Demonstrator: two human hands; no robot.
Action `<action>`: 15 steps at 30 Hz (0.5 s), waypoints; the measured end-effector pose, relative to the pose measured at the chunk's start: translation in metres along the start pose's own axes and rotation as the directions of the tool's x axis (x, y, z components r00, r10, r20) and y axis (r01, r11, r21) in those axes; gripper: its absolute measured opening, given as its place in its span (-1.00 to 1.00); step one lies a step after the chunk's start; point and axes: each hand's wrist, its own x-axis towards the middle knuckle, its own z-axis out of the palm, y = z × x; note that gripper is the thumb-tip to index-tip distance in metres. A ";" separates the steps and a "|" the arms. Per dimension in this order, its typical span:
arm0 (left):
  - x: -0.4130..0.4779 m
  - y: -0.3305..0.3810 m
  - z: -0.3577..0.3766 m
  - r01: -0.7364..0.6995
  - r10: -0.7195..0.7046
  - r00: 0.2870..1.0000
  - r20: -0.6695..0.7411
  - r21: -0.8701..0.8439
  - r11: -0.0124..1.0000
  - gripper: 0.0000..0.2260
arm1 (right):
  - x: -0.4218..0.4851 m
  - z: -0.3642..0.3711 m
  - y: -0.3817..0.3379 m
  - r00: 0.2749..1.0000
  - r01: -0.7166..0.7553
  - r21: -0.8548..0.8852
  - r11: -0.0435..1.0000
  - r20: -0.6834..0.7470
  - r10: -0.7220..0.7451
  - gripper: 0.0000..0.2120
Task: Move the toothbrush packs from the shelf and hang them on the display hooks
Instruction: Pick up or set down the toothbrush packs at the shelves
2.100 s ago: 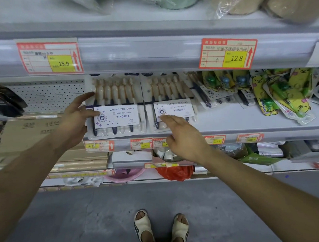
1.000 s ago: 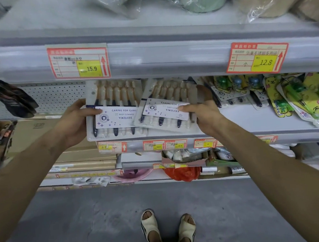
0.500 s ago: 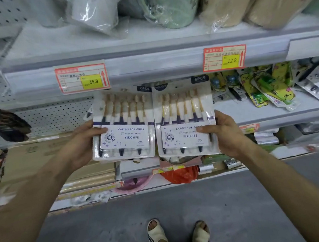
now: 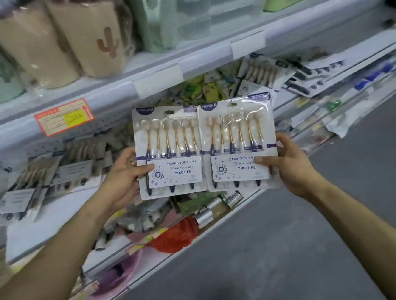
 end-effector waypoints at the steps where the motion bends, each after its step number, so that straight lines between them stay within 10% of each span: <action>1: 0.010 0.000 0.039 -0.014 0.014 1.000 0.028 0.009 1.000 -0.59 | -0.006 -0.036 -0.007 0.998 0.007 0.007 1.000 -0.061 -0.007 -0.43; 15: 0.105 0.008 0.361 -0.008 -0.025 0.900 0.434 0.075 0.997 -0.58 | -0.043 -0.292 -0.036 0.850 0.114 0.046 0.992 -0.522 -0.074 -0.50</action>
